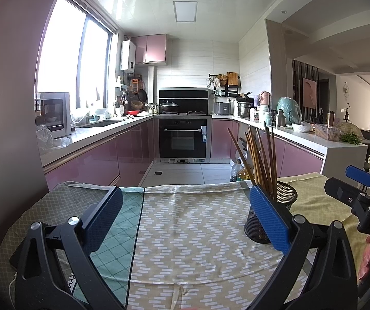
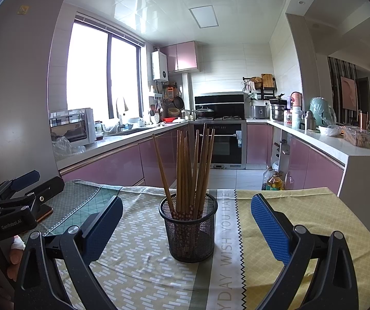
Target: Organize utensils
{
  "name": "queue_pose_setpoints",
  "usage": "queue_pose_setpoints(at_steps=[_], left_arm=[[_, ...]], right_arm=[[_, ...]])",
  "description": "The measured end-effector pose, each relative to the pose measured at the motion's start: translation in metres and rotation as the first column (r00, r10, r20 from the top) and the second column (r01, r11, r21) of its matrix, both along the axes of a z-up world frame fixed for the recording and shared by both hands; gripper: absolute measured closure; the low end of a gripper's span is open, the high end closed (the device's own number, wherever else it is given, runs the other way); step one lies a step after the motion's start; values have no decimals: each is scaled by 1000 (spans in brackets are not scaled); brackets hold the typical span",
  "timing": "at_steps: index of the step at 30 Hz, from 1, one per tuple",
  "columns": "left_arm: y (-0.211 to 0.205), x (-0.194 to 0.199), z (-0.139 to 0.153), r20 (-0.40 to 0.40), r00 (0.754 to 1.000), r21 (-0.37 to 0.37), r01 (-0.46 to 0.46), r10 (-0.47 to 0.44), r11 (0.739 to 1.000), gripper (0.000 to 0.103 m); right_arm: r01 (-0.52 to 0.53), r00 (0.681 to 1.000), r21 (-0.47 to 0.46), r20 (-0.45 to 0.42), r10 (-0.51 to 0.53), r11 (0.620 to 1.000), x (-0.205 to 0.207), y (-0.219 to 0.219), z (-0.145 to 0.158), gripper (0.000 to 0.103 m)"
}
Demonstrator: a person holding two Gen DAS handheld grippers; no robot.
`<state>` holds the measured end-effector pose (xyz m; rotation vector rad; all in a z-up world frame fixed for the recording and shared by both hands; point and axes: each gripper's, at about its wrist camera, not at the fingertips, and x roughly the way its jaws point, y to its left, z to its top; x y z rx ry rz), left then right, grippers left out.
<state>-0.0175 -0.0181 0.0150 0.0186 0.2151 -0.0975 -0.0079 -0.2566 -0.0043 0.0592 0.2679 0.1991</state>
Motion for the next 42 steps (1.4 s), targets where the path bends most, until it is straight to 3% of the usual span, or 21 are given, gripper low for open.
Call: queue_pose_setpoints(at_steps=[42], left_arm=[[-2, -4, -1, -8, 1000, 0, -2, 2, 1000, 6]], right_arm=[[5, 1000, 9, -11, -5, 1000, 1, 1, -8, 7]])
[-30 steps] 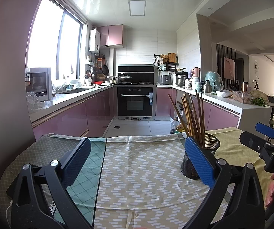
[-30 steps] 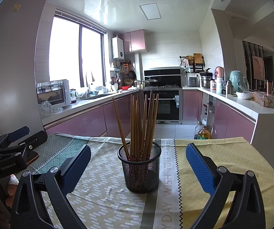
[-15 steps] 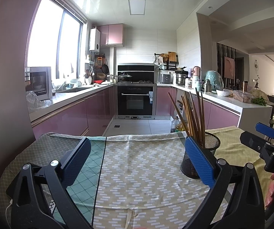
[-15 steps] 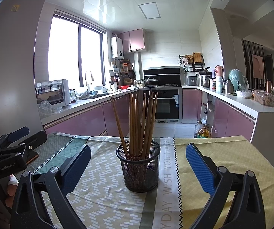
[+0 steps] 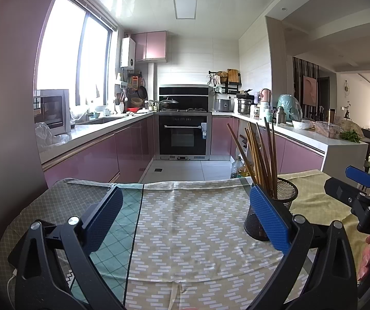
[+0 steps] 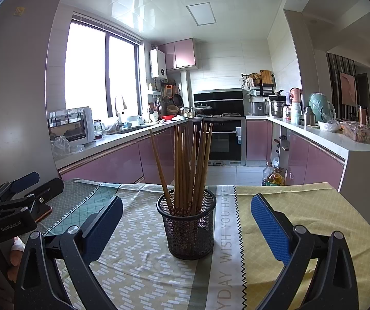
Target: Organize utensils
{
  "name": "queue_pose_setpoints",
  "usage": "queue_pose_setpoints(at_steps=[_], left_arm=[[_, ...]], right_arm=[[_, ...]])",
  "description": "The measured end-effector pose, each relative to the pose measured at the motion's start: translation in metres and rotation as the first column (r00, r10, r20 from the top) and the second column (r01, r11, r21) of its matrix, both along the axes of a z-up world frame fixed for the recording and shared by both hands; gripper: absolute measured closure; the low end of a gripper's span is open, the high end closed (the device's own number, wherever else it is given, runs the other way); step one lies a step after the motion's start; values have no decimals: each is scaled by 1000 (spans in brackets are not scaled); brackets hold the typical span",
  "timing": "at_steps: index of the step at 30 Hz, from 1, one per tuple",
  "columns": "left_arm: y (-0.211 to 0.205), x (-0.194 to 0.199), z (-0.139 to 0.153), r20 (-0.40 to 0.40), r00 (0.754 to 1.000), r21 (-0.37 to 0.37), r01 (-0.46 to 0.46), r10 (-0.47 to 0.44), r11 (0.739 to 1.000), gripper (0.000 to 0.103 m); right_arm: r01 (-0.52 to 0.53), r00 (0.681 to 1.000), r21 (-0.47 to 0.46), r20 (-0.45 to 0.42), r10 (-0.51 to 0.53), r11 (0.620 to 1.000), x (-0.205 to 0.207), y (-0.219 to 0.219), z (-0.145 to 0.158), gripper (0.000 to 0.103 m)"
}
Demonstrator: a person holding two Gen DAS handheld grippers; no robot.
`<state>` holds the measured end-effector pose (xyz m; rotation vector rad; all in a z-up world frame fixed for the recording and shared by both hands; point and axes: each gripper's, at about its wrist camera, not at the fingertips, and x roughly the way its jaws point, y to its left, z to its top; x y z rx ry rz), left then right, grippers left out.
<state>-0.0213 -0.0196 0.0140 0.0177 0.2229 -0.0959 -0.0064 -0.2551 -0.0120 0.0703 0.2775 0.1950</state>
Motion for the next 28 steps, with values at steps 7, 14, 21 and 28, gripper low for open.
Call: queue_pose_setpoints(at_steps=[7, 14, 21, 28], left_arm=[[0, -2, 0, -2, 1000, 1, -2, 2, 1000, 6], [0, -6, -3, -3, 1000, 14, -7, 7, 1000, 6], [3, -9, -7, -34, 999, 23, -8, 9, 1000, 6], [17, 1, -26, -169, 985, 33, -39, 44, 999, 6]], right_arm=[[4, 1000, 3, 0, -4, 1000, -1, -1, 0, 7], [9, 1000, 5, -1, -9, 1000, -1, -2, 0, 7], [9, 999, -20, -34, -10, 1000, 4, -4, -2, 7], [137, 938, -156, -296, -179, 978, 54, -65, -44, 7]])
